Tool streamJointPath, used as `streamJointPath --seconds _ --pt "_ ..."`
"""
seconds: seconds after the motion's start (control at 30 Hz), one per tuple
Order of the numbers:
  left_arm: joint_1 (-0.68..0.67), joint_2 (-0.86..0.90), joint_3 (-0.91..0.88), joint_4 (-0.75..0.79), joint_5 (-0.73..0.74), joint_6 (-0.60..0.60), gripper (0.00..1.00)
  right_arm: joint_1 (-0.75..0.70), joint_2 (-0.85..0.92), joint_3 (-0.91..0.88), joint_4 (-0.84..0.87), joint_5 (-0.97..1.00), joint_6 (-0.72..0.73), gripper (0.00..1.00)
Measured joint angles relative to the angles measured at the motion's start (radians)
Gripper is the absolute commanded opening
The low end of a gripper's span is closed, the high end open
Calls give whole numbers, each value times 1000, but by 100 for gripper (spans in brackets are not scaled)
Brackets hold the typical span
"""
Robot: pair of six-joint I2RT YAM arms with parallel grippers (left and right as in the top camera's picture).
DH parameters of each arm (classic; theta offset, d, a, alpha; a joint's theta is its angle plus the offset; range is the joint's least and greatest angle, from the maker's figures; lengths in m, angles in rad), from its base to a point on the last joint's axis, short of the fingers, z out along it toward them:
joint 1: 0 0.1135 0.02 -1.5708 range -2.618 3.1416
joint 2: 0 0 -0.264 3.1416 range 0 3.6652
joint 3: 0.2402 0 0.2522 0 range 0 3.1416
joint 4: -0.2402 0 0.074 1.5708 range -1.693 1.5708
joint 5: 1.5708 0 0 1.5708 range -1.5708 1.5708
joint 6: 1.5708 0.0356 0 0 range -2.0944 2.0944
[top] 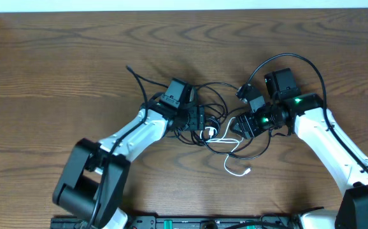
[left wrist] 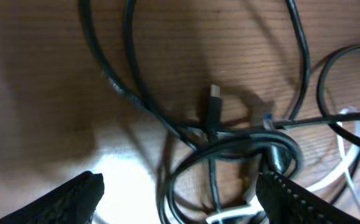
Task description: Untangle cables
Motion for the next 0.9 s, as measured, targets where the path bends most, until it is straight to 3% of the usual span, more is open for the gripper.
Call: streamJointPath --seconds 0.53,0.7,0.83,0.9 --pt "-66 56 0 50 0 99 51 0 0 0 0 0 5 56" --pt "-112 56 0 55 -6 100 36 0 1 0 0 0 8 55" --pt "-122 56 0 56 -10 99 11 0 1 0 0 0 8 55" --pt "-122 56 0 60 -8 97 8 0 1 0 0 0 8 56"
